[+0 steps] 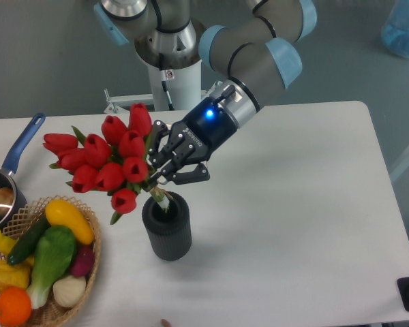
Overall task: Insert the flowers into the vase
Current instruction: 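Lower the tulip stems into the vase opening, then push the tulip stems deeper into the vase, straightening the bunch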
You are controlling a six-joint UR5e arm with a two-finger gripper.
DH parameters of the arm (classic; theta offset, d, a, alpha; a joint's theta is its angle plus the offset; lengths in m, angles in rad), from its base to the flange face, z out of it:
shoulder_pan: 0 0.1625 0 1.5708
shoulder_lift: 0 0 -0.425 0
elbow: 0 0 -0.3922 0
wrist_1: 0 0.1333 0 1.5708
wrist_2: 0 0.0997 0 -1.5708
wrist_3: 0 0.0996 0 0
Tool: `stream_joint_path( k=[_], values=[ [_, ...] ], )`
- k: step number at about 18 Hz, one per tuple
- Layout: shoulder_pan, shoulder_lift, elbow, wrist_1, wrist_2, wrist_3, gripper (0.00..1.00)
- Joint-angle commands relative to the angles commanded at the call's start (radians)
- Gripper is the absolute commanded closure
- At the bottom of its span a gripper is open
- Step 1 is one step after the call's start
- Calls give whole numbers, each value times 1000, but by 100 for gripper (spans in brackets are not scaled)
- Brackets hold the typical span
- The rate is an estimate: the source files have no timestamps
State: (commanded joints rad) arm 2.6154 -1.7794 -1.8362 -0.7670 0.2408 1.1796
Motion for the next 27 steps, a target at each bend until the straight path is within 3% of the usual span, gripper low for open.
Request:
stream_joint_path(
  k=[27],
  values=[
    [2,-71,-15,2,-18,17,81]
  ],
)
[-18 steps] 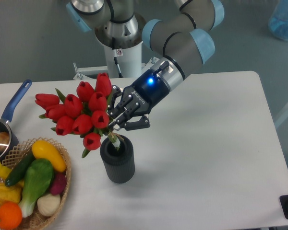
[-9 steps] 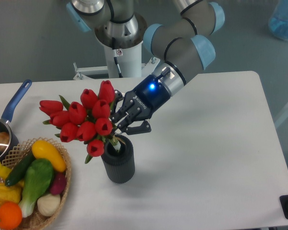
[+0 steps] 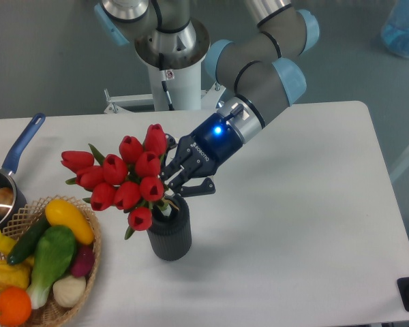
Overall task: Insert the flowers into the vase
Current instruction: 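Push the tulip stems deeper into the vase, straightening the bunch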
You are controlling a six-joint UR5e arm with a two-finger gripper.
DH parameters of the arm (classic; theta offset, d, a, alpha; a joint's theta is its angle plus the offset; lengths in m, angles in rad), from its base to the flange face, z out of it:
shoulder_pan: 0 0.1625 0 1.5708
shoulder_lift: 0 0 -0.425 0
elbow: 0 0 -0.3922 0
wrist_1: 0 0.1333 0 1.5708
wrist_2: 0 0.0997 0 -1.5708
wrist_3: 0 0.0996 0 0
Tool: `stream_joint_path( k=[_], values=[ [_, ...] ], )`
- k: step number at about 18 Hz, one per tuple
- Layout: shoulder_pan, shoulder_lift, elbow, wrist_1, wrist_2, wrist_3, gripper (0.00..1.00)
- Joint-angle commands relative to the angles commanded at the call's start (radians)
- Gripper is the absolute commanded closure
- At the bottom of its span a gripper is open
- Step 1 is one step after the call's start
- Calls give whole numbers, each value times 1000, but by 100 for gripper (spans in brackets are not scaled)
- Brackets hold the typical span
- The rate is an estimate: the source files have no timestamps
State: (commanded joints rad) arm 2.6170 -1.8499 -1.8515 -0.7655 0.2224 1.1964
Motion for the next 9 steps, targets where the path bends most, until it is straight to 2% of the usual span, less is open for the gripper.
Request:
stream_joint_path(
  k=[9],
  values=[
    [23,-5,-41,0,-34,35,81]
  ],
)
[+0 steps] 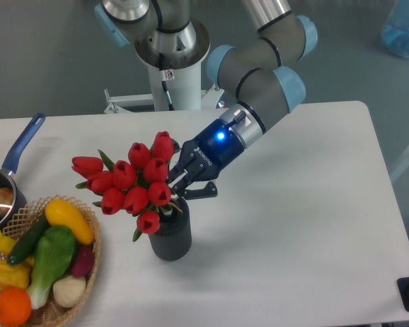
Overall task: Insert the flowers into the vase
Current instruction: 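Push the tulip stems deeper into the vase, straightening the bunch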
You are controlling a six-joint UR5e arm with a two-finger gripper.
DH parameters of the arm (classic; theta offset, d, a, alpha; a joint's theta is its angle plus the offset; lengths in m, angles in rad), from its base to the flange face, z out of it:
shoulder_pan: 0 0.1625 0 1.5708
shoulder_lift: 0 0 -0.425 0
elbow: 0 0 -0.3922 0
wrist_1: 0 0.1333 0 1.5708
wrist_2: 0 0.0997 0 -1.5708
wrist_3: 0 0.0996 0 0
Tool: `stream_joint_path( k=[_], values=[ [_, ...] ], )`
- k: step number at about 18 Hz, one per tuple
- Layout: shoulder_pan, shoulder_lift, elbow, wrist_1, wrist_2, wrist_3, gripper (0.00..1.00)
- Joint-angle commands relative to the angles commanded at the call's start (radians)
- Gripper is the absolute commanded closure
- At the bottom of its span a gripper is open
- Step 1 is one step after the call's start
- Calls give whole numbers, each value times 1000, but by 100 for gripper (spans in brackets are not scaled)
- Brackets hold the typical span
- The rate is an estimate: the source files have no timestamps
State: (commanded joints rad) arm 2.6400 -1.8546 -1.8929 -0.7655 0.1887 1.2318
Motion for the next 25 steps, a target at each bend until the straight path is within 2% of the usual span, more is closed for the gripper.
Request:
stream_joint_path(
  k=[6,14,25],
  values=[
    [0,-38,-3,0,-21,32,81],
    [9,-48,-32,0,-26,51,81],
    [6,-87,-38,0,-41,106,80]
  ],
)
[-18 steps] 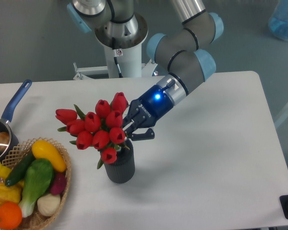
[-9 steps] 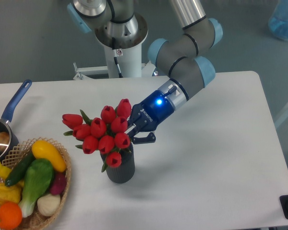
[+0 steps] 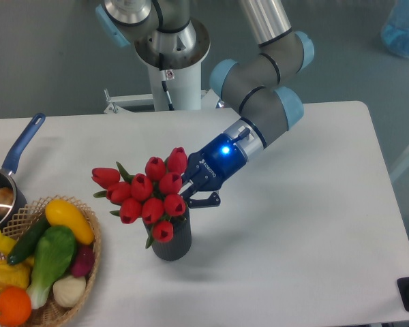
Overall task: Insert the flowers into the vase
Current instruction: 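Push the tulip stems deeper into the vase, straightening the bunch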
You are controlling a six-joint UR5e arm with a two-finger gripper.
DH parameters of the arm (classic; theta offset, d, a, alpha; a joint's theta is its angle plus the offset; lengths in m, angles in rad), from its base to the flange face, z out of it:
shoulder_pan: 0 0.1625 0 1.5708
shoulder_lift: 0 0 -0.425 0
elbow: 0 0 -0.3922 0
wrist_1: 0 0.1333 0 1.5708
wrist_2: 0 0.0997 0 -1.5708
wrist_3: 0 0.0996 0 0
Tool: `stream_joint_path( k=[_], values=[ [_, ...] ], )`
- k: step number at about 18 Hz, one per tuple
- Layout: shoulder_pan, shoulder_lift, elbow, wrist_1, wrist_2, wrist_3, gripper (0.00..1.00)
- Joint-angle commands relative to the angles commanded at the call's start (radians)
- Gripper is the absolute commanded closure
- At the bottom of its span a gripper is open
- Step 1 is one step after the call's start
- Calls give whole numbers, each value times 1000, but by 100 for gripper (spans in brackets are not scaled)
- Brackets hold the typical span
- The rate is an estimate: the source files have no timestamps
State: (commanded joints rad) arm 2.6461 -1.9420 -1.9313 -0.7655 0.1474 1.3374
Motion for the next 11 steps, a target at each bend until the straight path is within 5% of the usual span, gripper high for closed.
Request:
stream_joint_path(
  k=[11],
  values=[
    [0,-11,-15,0,-20,29,78]
  ],
)
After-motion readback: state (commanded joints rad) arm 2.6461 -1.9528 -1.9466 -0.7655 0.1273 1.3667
